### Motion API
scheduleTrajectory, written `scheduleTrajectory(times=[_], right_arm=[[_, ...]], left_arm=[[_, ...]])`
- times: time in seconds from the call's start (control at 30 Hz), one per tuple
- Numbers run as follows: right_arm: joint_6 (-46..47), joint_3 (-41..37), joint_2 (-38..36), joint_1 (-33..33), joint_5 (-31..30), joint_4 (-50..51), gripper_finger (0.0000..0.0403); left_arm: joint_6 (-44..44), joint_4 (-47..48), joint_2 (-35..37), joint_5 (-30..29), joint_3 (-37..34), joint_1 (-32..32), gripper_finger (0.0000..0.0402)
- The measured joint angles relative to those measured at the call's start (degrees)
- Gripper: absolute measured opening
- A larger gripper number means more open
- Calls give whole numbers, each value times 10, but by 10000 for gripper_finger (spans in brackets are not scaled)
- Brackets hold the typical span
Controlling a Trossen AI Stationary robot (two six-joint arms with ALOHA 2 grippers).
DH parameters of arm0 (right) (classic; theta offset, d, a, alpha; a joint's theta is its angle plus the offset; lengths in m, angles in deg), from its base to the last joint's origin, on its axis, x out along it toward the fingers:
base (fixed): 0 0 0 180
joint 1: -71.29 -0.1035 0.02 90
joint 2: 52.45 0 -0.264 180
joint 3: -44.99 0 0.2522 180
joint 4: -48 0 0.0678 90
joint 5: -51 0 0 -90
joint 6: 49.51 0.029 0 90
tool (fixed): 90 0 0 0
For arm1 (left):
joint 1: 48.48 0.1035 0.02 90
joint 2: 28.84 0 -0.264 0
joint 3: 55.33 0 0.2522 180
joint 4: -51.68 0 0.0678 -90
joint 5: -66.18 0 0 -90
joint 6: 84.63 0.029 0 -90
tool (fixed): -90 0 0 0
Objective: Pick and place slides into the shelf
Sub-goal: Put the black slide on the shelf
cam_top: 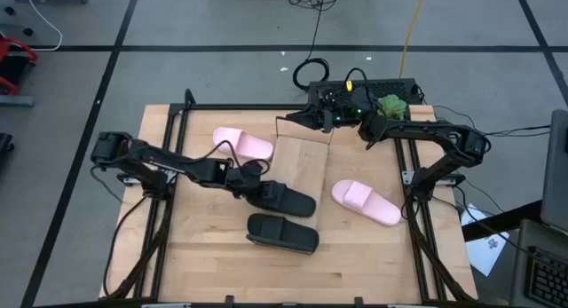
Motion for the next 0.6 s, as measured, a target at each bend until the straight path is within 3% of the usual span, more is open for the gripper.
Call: scheduleTrajectory(times=[0.17, 0.6], right_arm=[[-1, 0, 0, 0, -1, 1, 93], [-9, 0, 0, 0, -5, 4, 93]], left_arm=[[4, -25, 14, -29, 1, -6, 154], [-3, -46, -25, 5, 0, -11, 154]])
